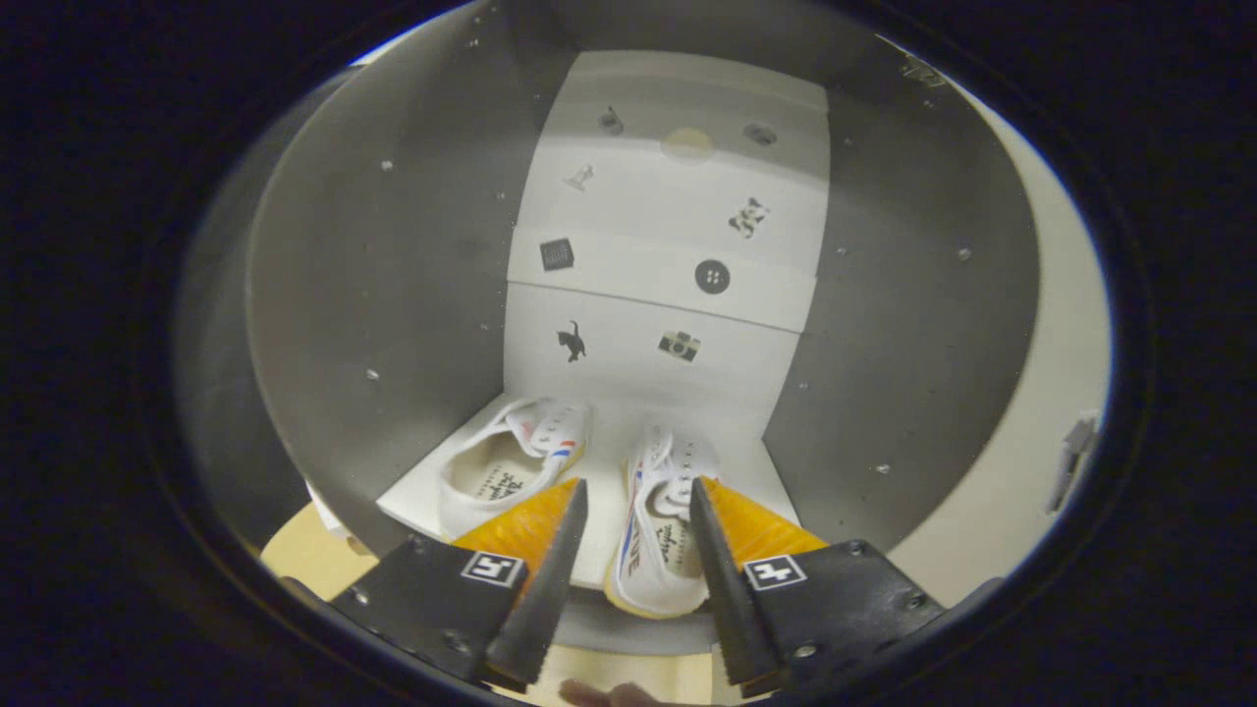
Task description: Open the shoe cabinet door, grab the shoes and put them into the shoe cabinet, then close the shoe cabinet door.
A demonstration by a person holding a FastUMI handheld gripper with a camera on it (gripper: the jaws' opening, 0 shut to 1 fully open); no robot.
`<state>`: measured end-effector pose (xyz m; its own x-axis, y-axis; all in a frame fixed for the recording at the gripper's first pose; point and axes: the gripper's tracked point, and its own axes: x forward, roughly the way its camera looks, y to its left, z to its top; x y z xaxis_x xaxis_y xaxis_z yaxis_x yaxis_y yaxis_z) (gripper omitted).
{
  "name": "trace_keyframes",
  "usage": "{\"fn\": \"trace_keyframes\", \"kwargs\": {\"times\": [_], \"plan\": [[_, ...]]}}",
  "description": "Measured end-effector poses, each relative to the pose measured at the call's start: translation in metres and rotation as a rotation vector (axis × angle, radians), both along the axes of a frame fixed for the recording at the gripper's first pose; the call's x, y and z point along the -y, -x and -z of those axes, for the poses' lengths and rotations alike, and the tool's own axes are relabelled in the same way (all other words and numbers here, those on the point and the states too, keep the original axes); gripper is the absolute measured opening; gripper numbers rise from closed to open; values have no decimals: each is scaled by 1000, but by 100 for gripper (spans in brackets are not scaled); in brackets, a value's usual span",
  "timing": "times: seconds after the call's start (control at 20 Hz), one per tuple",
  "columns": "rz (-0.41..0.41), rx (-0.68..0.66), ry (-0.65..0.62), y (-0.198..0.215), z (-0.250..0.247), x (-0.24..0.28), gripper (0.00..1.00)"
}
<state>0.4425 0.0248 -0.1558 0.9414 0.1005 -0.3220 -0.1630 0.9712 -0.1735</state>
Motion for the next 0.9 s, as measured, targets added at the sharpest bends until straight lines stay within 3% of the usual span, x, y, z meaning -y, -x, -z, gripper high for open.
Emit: {"fn": "trace_keyframes", "kwargs": {"times": [0.35, 0.65, 0.9], "plan": [[-5, 101, -82, 147, -63, -12, 100], [-21, 122, -140, 296, -96, -2, 100], [42, 148, -188, 384, -130, 55, 100]]}}
